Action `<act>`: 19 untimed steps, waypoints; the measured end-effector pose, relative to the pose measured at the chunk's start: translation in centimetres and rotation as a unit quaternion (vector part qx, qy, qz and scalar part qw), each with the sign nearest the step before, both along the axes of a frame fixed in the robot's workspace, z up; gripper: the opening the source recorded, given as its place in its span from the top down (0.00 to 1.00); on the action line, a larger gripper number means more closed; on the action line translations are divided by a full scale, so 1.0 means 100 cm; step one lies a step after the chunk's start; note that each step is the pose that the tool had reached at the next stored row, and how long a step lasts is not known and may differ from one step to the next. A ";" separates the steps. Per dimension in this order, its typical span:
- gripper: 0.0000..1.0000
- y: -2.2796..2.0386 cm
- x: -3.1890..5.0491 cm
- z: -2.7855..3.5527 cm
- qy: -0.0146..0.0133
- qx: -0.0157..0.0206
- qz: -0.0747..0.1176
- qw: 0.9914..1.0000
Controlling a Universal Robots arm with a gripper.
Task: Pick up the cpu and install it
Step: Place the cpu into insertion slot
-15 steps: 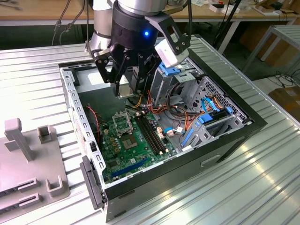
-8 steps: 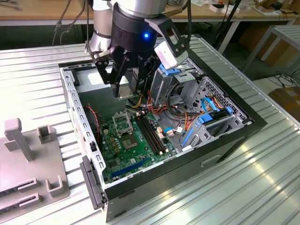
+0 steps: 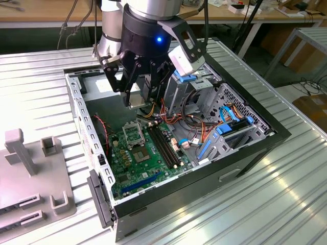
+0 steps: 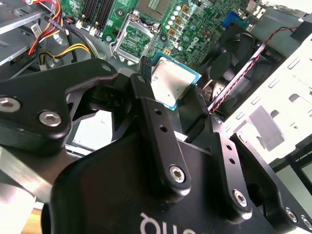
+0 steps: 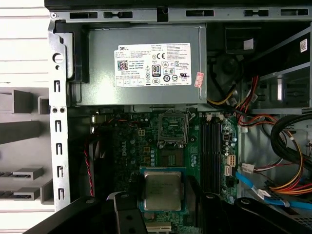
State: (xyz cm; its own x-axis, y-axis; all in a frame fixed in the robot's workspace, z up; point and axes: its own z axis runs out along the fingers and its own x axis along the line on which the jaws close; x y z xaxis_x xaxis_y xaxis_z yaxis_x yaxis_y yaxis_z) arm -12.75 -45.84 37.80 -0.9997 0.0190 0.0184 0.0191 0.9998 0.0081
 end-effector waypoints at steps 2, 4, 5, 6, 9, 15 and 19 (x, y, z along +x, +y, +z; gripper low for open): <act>0.53 -0.0001 0.0000 -0.0008 0.000 0.000 0.000 1.000; 0.53 -0.0001 0.0003 -0.0023 0.000 0.000 0.001 1.000; 0.53 -0.0001 0.0007 -0.0033 0.000 0.000 0.001 1.000; 0.53 -0.0001 0.0012 -0.0042 0.000 0.000 0.001 1.000; 0.53 -0.0001 0.0029 -0.0056 0.000 0.000 0.001 1.000; 0.53 -0.0001 0.0075 -0.0074 0.000 0.000 0.001 1.000; 0.53 -0.0001 0.0076 -0.0077 0.000 0.000 0.001 1.000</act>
